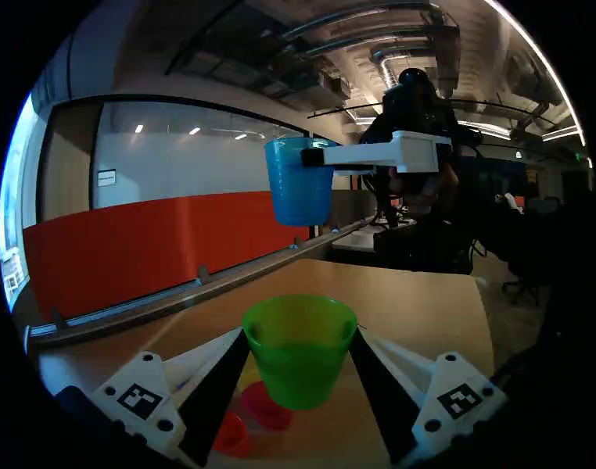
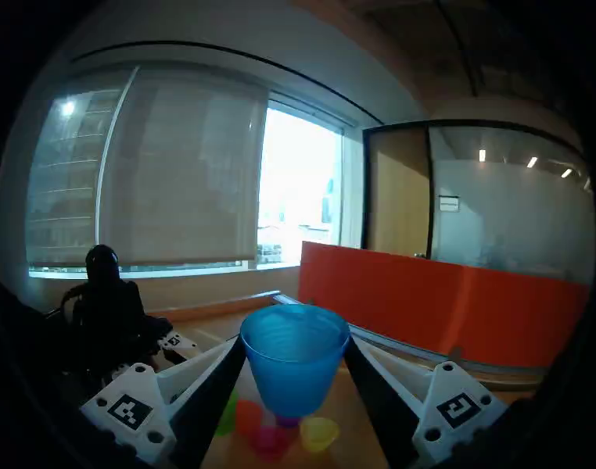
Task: Pour water
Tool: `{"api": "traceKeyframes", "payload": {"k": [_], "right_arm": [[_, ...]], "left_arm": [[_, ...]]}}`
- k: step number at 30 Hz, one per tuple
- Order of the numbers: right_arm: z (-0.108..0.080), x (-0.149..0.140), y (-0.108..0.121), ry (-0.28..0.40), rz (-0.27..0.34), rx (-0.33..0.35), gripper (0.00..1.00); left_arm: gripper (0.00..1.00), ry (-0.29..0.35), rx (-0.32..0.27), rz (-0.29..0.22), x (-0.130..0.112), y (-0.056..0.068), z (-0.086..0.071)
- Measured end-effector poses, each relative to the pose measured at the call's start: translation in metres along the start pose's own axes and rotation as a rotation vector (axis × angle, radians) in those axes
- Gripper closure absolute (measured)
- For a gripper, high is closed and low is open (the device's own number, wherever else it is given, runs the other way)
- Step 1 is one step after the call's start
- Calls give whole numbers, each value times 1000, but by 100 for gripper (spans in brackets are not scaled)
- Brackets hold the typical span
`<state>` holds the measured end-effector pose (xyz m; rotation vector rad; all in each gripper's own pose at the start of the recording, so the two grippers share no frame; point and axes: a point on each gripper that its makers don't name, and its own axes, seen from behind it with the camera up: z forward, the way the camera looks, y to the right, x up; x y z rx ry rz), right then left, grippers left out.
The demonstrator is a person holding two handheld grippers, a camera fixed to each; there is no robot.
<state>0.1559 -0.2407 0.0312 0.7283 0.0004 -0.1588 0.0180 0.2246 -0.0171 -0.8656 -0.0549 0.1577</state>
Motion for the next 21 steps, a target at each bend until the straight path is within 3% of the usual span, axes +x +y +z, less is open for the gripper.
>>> {"api": "traceKeyframes", "payload": {"k": [21], "right_arm": [[-23,-58,16,-100,-30,-13,8]], "left_arm": [[14,-124,-8,37,-33,1,-4]]}}
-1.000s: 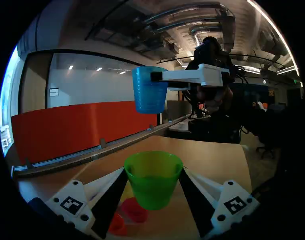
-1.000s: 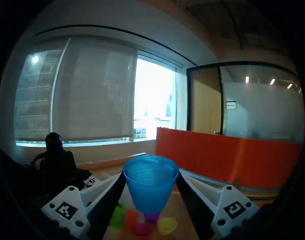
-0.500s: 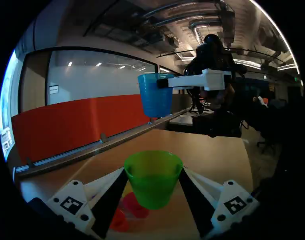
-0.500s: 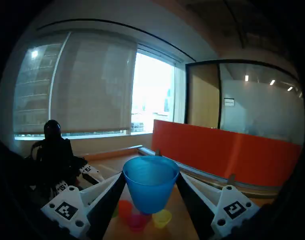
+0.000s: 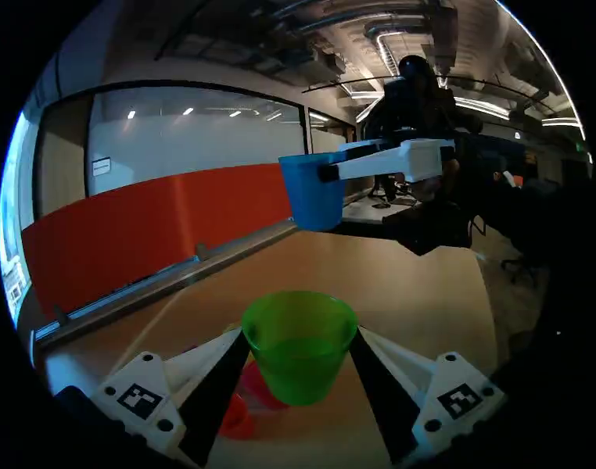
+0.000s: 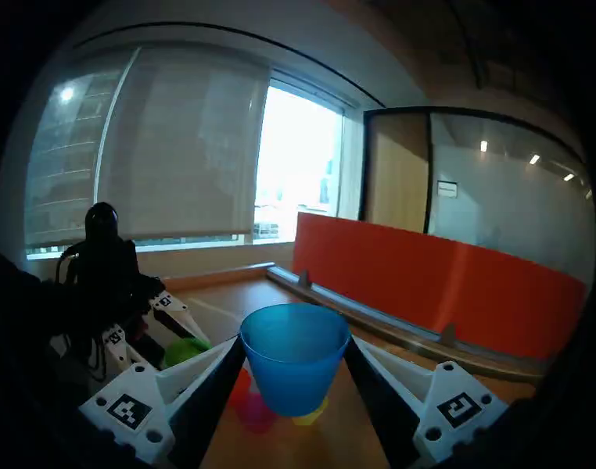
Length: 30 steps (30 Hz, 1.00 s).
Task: Pour water
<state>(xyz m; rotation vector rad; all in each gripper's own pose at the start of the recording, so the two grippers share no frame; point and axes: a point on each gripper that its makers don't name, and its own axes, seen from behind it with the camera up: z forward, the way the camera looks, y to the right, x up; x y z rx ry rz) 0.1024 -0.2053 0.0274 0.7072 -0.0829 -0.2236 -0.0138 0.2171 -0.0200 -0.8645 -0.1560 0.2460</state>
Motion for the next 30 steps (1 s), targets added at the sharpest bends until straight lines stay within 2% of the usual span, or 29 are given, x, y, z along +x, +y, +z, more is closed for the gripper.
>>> {"api": "traceKeyframes", "payload": {"k": [12,20,30], "right_arm": [[1,-41,2,-83,-32,4,8],[0,-63,2,-124,-23,13,8],[-2,-103,0,-202,-11,32,8]], "left_arm": [[14,-85,-9,14,-25,2,2],[14,-142,-16,15,-44,2,3],[14,-216,-36,14,-67,4,1]]}}
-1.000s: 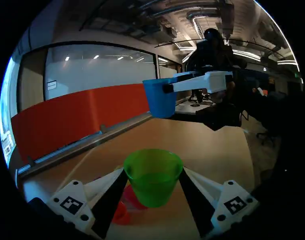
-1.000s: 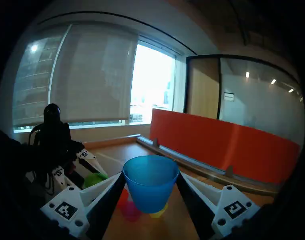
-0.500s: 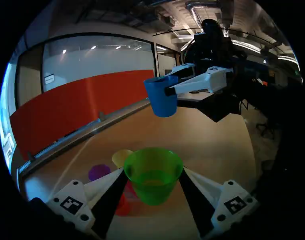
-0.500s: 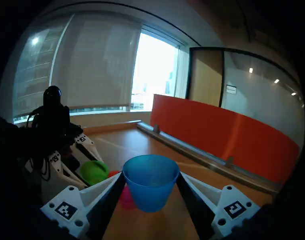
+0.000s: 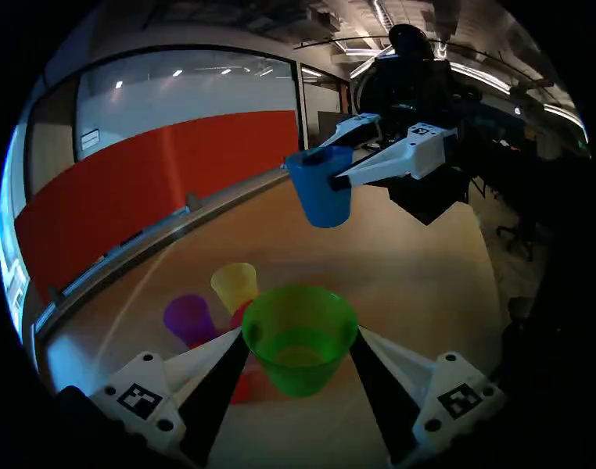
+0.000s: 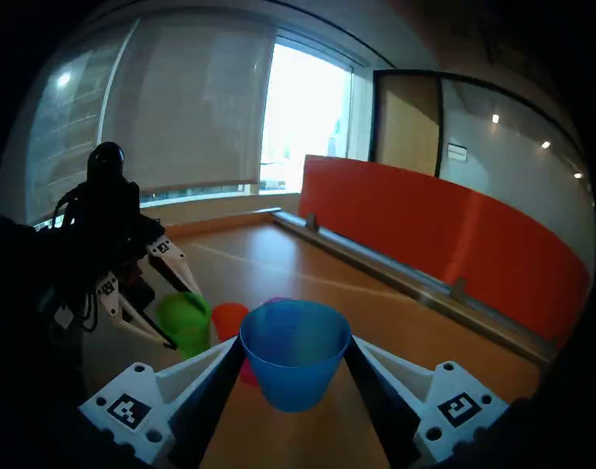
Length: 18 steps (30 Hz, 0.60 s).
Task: Pour water
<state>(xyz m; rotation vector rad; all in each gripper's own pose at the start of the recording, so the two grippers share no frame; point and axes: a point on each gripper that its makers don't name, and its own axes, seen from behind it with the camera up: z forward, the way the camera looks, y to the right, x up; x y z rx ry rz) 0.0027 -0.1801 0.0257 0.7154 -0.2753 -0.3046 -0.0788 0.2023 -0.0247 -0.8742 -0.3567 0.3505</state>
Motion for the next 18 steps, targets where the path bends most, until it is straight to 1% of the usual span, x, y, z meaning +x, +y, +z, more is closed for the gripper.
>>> {"api": "traceKeyframes", "payload": {"k": [8,18], "right_arm": [[8,-25,-2,-52,-7,13,8],[20,-49,-6,-108,11,39,8]], "left_arm": [[14,-57,-21,4,-18,2,4],[14,-123,-47,13,-39,4,10]]}}
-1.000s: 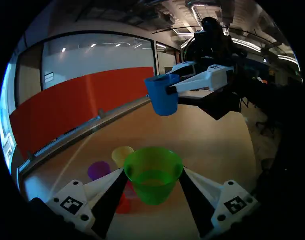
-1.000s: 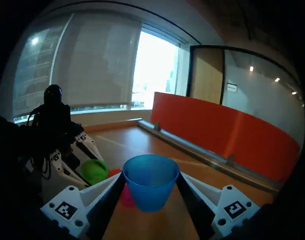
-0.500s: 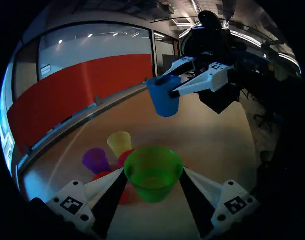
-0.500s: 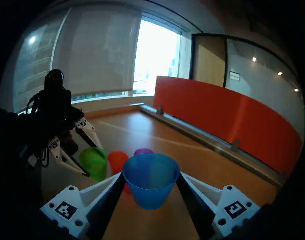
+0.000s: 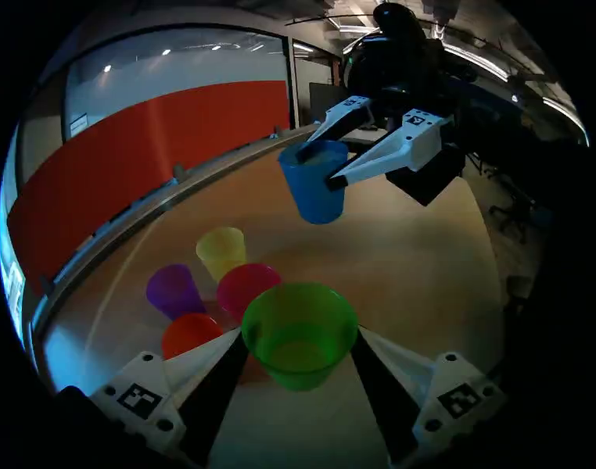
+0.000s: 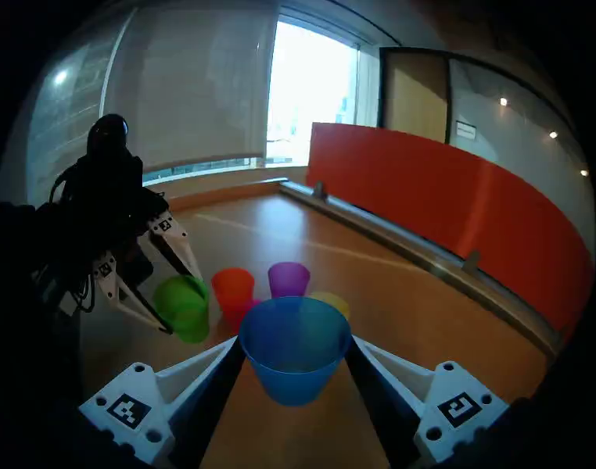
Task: Pour water
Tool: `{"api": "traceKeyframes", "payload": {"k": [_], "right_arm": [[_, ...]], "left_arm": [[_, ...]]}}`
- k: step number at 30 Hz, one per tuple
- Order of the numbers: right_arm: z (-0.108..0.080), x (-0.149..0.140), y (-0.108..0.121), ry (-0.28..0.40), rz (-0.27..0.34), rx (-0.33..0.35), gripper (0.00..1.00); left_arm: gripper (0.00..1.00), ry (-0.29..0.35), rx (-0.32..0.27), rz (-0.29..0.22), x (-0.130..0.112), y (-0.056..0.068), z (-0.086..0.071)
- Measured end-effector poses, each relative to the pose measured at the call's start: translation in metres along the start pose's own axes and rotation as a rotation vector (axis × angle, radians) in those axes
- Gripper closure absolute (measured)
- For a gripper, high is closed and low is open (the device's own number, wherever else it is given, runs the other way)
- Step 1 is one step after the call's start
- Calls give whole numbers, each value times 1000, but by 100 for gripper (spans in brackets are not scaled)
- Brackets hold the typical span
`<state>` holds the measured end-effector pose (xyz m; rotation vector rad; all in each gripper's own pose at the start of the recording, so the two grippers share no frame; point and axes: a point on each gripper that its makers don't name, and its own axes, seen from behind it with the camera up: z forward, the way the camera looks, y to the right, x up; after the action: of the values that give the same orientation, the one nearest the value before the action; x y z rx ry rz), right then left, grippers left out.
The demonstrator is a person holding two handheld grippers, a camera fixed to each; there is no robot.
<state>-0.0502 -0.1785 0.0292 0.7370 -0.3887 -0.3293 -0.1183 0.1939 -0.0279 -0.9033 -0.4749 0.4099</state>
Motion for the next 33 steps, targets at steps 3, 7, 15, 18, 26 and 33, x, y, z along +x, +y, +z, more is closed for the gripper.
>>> {"api": "traceKeyframes", "payload": {"k": [3,7,15,18,26,33], "right_arm": [[4,-7,-1,-19,3,8,8],[10,-17,-2,-43,-4,19,8],[20,-35,-4,-83,-26,33,8],[23,-39,-4,-94,-28,39,8],[32,-50,-5,-119,-30,49,8],[39,-61,-8,-141,-31,62,8]], "left_arm": [[14,-19,-8,4,-6,1,2],[14,-44,-21,12,-14,4,5],[14,-71,-31,15,-24,3,10],[14,-79,-33,14,-27,2,12],[14,-96,-45,11,-34,4,16],[14,-103,-50,3,-39,4,21]]}}
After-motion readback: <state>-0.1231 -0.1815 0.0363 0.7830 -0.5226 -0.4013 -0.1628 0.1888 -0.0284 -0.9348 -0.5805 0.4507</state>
